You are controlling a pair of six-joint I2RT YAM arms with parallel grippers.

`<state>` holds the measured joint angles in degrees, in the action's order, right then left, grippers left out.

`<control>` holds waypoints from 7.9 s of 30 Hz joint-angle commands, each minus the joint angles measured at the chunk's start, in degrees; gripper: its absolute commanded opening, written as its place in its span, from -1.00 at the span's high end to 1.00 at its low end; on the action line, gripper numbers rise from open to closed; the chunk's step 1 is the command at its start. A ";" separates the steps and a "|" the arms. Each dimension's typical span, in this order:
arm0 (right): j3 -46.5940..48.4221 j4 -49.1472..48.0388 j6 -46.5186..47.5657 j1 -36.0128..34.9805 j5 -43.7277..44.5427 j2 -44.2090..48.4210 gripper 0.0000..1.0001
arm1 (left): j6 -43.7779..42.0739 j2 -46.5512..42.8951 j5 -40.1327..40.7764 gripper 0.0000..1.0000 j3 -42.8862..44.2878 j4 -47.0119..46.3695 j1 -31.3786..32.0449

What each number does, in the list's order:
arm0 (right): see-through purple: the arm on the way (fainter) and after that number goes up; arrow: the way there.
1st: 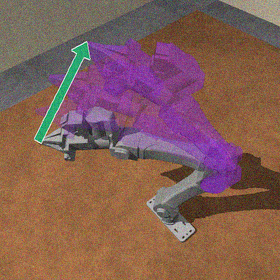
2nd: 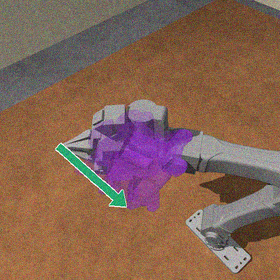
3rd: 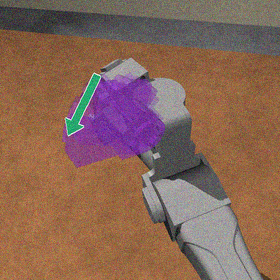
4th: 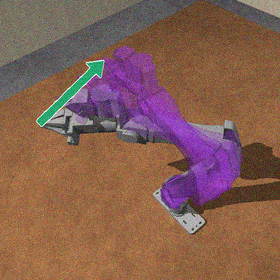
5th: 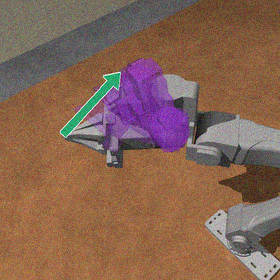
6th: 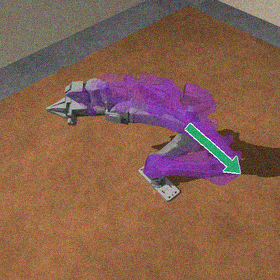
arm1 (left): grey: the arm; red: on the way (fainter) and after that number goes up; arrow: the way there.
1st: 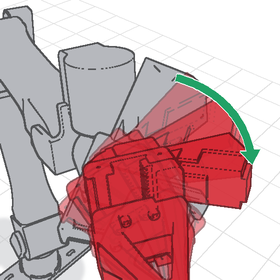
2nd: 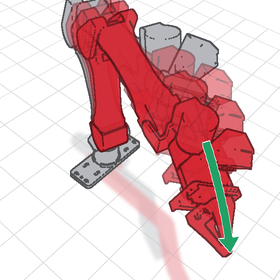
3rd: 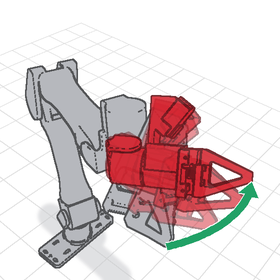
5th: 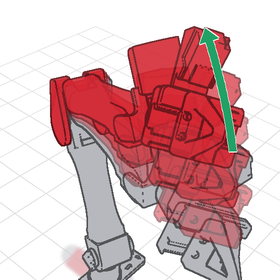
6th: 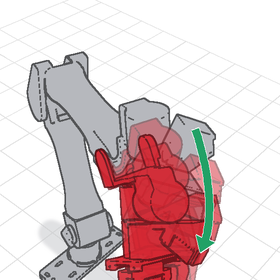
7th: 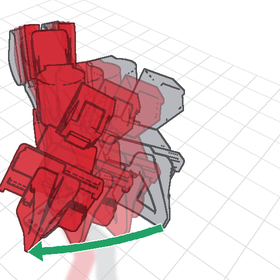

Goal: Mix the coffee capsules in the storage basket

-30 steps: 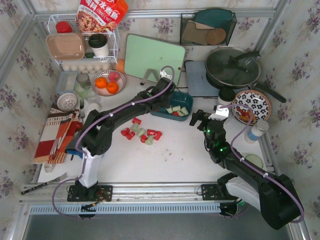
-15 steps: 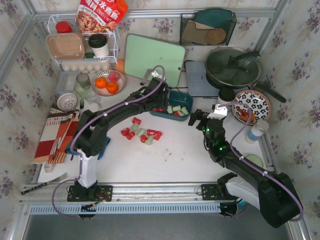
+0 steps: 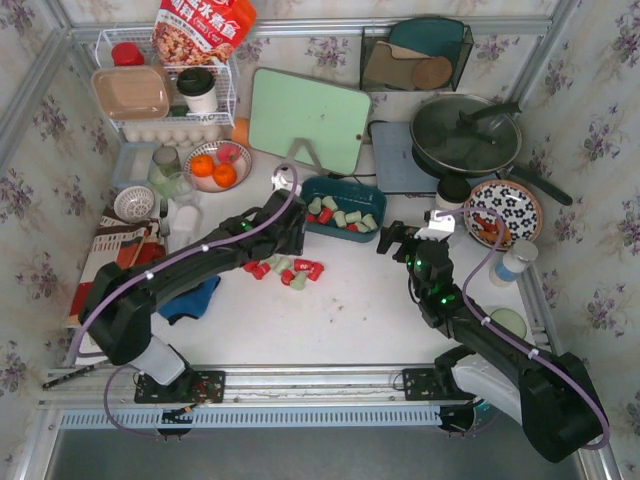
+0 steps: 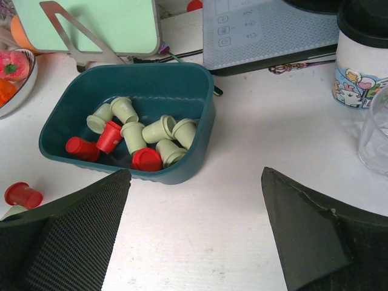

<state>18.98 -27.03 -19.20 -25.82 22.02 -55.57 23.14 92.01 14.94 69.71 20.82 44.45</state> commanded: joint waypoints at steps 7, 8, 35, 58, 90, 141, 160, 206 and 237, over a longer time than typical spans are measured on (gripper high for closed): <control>-0.43 -2.58 0.90 -0.02 -1.65 -0.23 -0.91 | 4.48 -6.79 -0.55 0.00 -9.39 5.37 0.99; -0.48 -2.67 0.92 -0.09 -1.63 -0.32 -0.91 | 5.05 -6.83 -0.68 0.00 -10.02 5.11 1.04; -0.35 -3.34 1.05 -0.04 -2.95 -2.03 -0.90 | 8.77 3.01 -0.14 0.06 -10.23 1.24 3.01; -0.20 -3.57 0.84 -0.06 -3.92 -2.62 -0.89 | 4.39 -3.86 1.82 0.43 -4.87 2.18 3.10; 1.06 -3.47 0.39 -0.09 -7.34 -5.32 -0.87 | 0.77 17.83 -1.25 -0.18 18.41 -10.68 -3.28; 13.28 14.46 -13.48 -30.68 17.15 -22.71 -0.70 | -14.92 -66.37 -2.39 -0.93 -24.00 22.50 -6.94; 30.71 29.31 -40.52 -34.84 21.63 -43.48 -0.27 | -14.95 -71.41 -3.14 -0.94 -24.80 21.63 -7.71; 31.75 17.01 -6.38 -17.38 18.58 -30.51 0.51 | -14.90 -73.88 -3.36 -0.93 -25.15 21.48 -7.71; 31.86 15.18 6.34 -9.37 -1.25 -37.12 -0.13 | -15.23 -72.85 -2.66 -0.94 -25.42 21.34 -7.71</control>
<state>52.75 -13.61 -16.95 -32.67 24.29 -95.64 8.67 19.07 11.75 44.40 43.55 36.77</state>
